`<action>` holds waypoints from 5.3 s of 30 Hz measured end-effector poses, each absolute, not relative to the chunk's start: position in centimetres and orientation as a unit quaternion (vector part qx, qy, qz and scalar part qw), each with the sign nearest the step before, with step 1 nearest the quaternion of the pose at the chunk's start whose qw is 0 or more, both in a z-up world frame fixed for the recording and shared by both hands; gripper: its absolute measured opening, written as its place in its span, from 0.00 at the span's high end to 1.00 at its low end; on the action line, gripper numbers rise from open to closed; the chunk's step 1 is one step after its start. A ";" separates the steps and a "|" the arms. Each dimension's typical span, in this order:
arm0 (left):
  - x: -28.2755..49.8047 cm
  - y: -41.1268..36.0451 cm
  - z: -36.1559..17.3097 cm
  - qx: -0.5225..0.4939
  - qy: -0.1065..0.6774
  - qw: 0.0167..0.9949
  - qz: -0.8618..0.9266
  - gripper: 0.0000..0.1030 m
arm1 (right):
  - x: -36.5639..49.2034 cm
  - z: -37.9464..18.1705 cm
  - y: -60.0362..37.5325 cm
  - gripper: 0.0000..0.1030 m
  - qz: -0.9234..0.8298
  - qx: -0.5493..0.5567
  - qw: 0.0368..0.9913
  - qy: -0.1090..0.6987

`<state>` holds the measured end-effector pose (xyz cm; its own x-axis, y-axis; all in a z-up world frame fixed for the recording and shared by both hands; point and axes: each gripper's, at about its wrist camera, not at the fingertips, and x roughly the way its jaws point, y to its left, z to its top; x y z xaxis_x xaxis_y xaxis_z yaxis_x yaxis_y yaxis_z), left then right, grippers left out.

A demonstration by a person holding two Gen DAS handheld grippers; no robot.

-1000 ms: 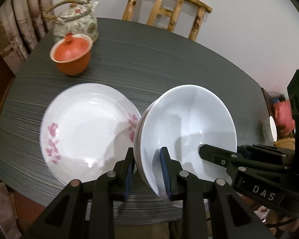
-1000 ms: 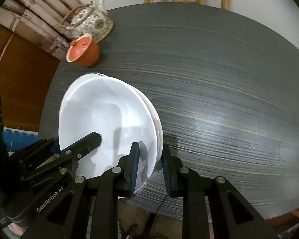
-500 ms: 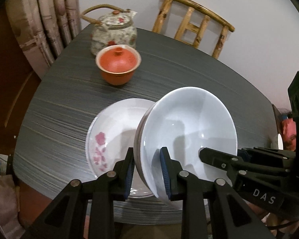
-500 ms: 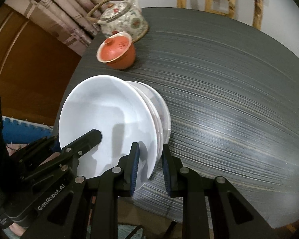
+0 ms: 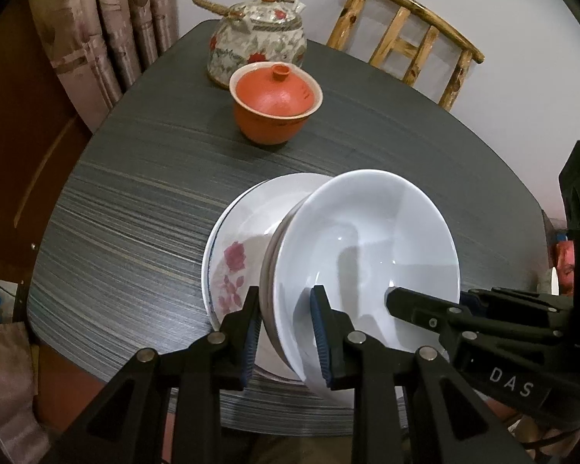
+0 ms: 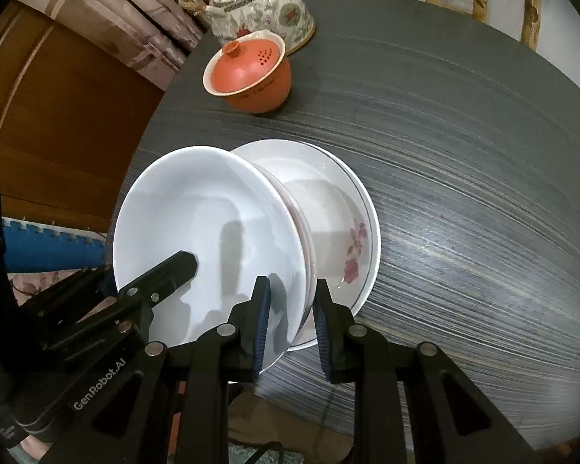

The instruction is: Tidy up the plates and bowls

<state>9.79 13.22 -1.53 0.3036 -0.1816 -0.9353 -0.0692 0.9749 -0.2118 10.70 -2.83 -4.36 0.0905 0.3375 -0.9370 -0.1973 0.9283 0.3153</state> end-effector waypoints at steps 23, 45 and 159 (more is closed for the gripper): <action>11.2 13.9 -3.6 -0.108 0.601 0.791 -0.027 0.76 | 11.5 -6.1 -2.1 0.80 0.170 0.055 0.725 0.665; 11.9 14.0 -3.8 -0.116 0.601 0.790 -0.023 0.75 | 11.7 -6.2 -1.9 0.73 0.170 0.059 0.724 0.666; 0.4 11.3 -1.3 0.006 0.458 0.888 0.047 0.58 | -2.4 -5.7 -2.6 0.03 0.110 -0.022 0.862 0.494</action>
